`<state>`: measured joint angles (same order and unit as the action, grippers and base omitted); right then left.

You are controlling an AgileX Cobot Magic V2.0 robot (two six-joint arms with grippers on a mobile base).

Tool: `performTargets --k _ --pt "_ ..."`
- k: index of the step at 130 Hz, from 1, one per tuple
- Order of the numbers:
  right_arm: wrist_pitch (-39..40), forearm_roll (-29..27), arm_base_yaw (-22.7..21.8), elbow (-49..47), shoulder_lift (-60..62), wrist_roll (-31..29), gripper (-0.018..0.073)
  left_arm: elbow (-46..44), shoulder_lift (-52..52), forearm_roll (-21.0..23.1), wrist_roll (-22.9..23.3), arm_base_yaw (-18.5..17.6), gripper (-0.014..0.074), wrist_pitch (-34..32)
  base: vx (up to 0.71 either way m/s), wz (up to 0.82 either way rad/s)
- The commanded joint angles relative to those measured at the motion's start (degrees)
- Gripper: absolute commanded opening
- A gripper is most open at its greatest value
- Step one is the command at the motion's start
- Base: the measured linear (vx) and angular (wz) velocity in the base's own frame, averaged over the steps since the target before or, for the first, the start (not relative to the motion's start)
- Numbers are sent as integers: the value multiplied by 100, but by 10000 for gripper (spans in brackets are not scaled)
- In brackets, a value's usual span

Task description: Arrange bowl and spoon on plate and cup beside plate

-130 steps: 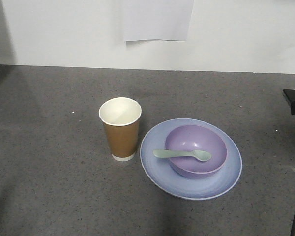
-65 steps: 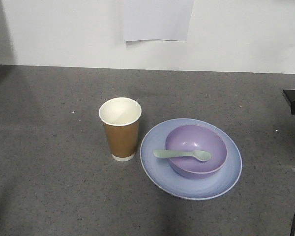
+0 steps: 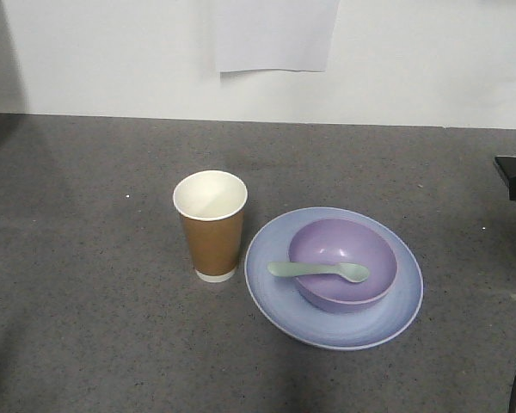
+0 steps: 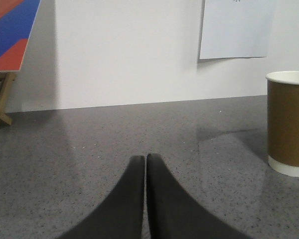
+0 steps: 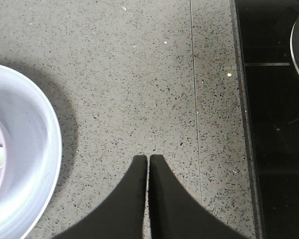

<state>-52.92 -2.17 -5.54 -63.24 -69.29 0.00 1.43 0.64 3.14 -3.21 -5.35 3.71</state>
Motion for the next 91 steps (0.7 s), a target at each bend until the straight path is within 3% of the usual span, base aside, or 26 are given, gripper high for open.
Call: performTargets --k 1,91 --pt "247 -10 -32 -151 139 -71 -1 62 92 5 57 18 -8 -371 0 0" --pt "253 12 -32 -151 169 -71 -1 62 92 5 57 18 -8 -371 0 0"
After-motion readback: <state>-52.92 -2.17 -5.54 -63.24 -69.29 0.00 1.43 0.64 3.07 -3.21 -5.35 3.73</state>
